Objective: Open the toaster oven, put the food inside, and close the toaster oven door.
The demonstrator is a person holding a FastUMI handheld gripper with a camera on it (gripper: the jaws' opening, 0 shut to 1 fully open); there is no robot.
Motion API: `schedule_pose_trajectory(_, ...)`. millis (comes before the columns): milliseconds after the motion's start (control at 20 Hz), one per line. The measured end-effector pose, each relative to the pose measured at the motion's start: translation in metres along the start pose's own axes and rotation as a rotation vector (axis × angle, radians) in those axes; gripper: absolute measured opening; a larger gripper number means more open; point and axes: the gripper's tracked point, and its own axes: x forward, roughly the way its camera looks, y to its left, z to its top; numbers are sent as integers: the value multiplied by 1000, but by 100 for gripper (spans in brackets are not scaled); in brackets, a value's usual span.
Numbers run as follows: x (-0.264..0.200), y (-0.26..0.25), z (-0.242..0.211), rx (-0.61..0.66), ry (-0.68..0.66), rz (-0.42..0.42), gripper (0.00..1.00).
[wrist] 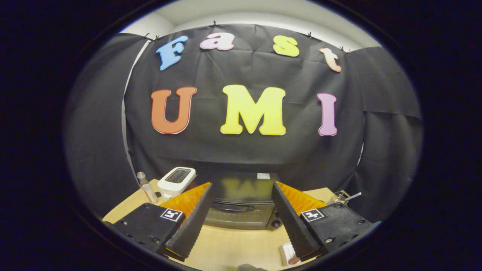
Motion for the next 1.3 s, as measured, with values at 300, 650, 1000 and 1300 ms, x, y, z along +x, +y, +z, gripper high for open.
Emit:
schedule_pose_trajectory(300, 86, 16, -57, 42, 142, -13, 99)
schedule_pose_trajectory(650, 120, 10, -90, 52, 206, -45, 100)
schedule_pose_trajectory(1000, 90, 12, -102, 52, 231, -46, 100)
schedule_pose_trajectory(1300, 49, 13, -129, 51, 274, -54, 100)
